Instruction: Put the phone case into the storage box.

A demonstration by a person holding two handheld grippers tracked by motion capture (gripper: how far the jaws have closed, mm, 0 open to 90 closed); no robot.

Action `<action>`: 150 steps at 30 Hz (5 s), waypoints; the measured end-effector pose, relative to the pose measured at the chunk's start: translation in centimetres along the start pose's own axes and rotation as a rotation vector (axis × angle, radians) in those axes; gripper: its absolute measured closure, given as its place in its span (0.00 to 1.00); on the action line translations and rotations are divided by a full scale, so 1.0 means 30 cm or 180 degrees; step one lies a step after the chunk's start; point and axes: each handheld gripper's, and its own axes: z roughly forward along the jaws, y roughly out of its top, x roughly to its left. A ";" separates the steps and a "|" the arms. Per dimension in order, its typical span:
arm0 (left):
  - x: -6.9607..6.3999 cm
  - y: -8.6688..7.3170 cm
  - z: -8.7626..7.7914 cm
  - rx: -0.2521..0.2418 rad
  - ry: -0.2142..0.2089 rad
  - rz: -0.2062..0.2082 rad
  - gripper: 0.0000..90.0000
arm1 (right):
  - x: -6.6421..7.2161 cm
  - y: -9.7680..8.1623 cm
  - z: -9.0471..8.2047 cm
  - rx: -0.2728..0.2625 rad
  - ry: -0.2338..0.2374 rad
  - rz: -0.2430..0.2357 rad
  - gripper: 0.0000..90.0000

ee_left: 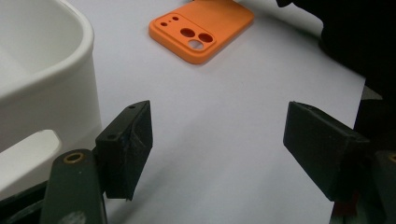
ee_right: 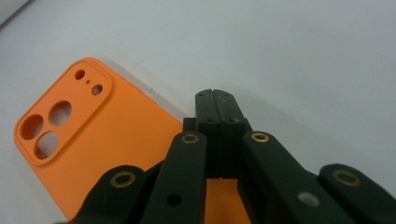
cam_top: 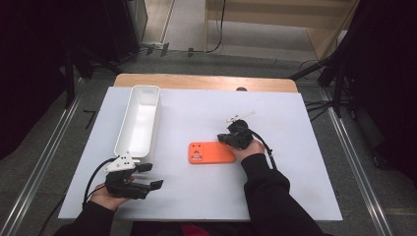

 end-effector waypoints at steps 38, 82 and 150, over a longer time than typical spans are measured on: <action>-0.003 0.002 0.002 0.0035 -0.0034 0.0033 0.27 | 0.015 -0.080 -0.220 -0.0354 0.0411 -0.0113 0.47; -0.004 0.003 0.001 0.0039 -0.0031 0.0050 0.27 | 0.061 -0.318 -0.413 -0.0442 0.0685 -0.0346 0.29; -0.018 0.007 0.008 0.0011 -0.0087 0.0142 0.27 | 0.049 -0.124 -0.323 -0.0233 0.1060 -0.0684 0.11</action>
